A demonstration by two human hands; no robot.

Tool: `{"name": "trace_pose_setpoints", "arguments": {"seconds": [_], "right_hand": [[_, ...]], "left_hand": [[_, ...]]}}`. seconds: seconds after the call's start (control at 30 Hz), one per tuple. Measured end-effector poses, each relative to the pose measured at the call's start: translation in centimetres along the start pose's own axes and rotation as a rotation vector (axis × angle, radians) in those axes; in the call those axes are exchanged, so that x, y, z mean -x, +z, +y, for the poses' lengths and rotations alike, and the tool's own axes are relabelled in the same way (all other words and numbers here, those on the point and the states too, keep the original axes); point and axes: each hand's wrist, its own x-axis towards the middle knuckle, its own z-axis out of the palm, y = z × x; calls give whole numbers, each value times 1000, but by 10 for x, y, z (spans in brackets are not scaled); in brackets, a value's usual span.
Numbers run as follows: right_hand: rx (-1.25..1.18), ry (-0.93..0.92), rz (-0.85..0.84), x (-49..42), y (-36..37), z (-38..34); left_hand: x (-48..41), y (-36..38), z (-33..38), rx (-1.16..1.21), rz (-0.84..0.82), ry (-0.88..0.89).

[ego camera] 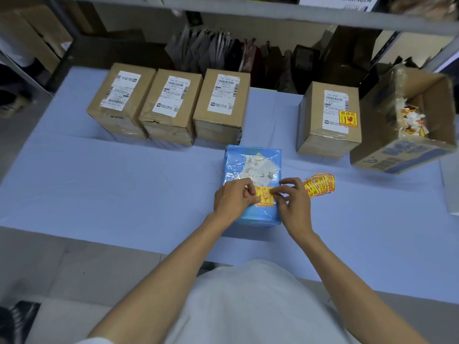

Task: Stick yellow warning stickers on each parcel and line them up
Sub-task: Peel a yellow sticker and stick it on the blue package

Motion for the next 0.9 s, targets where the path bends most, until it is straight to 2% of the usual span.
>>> {"name": "trace_pose_setpoints", "arguments": {"seconds": [0.2,0.33,0.43,0.53,0.63,0.73,0.9], "right_hand": [[57,80,17,-2,2,-6],[-31,169,-9,-9,5,-9],[57,194,-65,-14,-4,-11],[139,71,-96,-20,-13,-29],[35,-96,-152,-31,-17,-60],[1,-257,-178,-39,-20,-82],[-27,-384,-14,-51,-26,-90]], "left_hand": [[-7,-4,0,-31,53,-15],[-15,-10,0,-102,-13,20],[-17,-20,-9,-142,-8,60],[-21,-27,-8,15,-48,70],[-26,-40,16,281,-178,15],[-32,-55,37,433,-225,104],[-40,-64,48,592,-178,177]]}}
